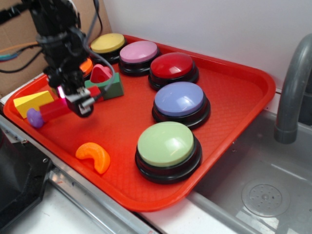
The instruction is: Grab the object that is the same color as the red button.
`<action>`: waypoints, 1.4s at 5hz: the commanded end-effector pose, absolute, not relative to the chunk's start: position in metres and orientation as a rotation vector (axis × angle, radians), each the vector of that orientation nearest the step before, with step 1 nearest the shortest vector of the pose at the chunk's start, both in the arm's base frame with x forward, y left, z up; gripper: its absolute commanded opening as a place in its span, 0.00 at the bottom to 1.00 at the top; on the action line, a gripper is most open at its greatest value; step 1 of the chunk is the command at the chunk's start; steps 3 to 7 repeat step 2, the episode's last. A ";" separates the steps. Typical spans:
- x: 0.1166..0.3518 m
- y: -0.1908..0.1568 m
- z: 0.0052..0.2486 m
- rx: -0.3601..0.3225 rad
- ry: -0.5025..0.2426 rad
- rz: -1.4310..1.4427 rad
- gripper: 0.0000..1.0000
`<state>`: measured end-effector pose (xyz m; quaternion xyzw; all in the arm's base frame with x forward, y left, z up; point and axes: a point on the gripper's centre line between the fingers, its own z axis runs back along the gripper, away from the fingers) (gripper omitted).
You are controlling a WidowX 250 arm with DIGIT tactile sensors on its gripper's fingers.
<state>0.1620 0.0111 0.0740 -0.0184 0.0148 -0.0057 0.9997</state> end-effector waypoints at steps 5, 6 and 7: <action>0.154 0.012 0.175 -0.053 -0.101 0.420 0.00; 0.154 0.012 0.175 -0.053 -0.101 0.420 0.00; 0.154 0.012 0.175 -0.053 -0.101 0.420 0.00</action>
